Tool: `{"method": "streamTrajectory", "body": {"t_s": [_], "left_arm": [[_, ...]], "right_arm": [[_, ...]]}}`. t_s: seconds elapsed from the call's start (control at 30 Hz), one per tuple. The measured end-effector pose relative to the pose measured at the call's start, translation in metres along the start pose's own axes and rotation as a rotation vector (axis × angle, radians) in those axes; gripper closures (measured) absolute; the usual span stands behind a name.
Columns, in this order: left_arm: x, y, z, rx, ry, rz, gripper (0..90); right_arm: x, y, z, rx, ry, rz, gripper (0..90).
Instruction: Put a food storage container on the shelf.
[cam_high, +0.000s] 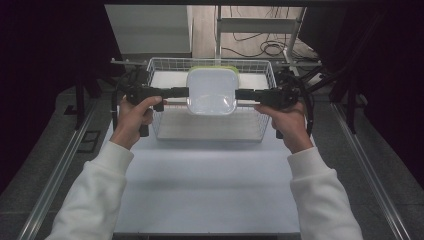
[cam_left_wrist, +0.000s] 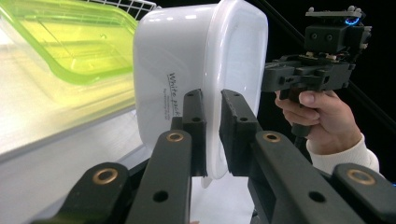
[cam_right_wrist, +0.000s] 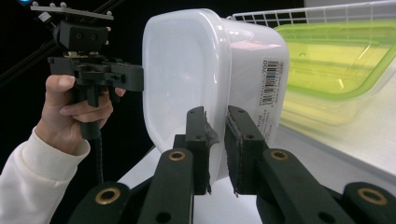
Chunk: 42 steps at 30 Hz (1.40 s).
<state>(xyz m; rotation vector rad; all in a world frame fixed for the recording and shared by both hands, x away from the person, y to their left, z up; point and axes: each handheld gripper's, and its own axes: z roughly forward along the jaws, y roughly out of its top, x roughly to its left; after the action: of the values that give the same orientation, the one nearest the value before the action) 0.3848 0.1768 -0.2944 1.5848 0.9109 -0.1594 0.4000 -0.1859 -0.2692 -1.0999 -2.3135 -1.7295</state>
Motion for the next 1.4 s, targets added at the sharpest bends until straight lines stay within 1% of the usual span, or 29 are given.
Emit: {"method": "streamTrajectory", "body": {"t_s": [0.2, 0.3, 0.33, 0.43, 0.6, 0.63, 0.73, 0.87, 0.93, 1.0, 1.07, 1.1, 1.17, 1.23, 1.4], "left_arm": [[0.002, 0.012, 0.004, -0.002, 0.008, 0.004, 81.0], [0.003, 0.019, 0.006, 0.0, 0.012, 0.007, 81.0], [0.004, 0.021, 0.006, -0.001, 0.013, 0.013, 81.0], [0.008, 0.028, 0.009, -0.007, 0.007, 0.003, 81.0], [0.016, 0.04, 0.014, -0.01, 0.008, -0.007, 81.0], [0.017, 0.041, 0.015, -0.009, 0.009, -0.006, 81.0], [0.022, 0.046, 0.017, -0.013, 0.008, -0.019, 81.0], [0.028, 0.054, 0.02, -0.01, 0.012, -0.026, 81.0], [0.031, 0.058, 0.021, -0.01, 0.015, -0.033, 81.0], [0.035, 0.062, 0.023, -0.011, 0.012, -0.049, 81.0], [0.038, 0.064, 0.024, -0.004, 0.015, -0.061, 80.9], [0.04, 0.066, 0.025, -0.001, 0.017, -0.06, 80.9], [0.043, 0.069, 0.026, -0.001, 0.018, -0.072, 80.9], [0.048, 0.071, 0.027, 0.003, 0.019, -0.09, 80.9], [0.058, 0.073, 0.03, 0.005, 0.02, -0.128, 80.8]], "right_arm": [[-0.005, 0.011, 0.001, -0.005, -0.007, 0.001, 79.2], [-0.01, 0.018, 0.002, -0.005, -0.009, 0.007, 79.2], [-0.011, 0.02, 0.002, -0.004, -0.009, 0.01, 79.2], [-0.014, 0.028, 0.004, -0.007, -0.013, -0.001, 79.1], [-0.023, 0.04, 0.007, -0.004, -0.016, 0.007, 79.1], [-0.025, 0.043, 0.008, 0.001, -0.015, 0.015, 79.1], [-0.03, 0.049, 0.011, -0.005, -0.015, 0.024, 79.1], [-0.037, 0.054, 0.014, -0.003, -0.015, 0.035, 79.0], [-0.04, 0.058, 0.016, -0.004, -0.016, 0.041, 79.0], [-0.043, 0.061, 0.018, -0.002, -0.017, 0.045, 78.9], [-0.046, 0.064, 0.02, 0.0, -0.013, 0.056, 78.9], [-0.048, 0.065, 0.021, 0.001, -0.012, 0.058, 78.9], [-0.051, 0.067, 0.024, 0.002, -0.01, 0.066, 78.8], [-0.055, 0.068, 0.026, -0.001, -0.006, 0.073, 78.8], [-0.063, 0.072, 0.033, 0.01, -0.002, 0.095, 78.6]]}}
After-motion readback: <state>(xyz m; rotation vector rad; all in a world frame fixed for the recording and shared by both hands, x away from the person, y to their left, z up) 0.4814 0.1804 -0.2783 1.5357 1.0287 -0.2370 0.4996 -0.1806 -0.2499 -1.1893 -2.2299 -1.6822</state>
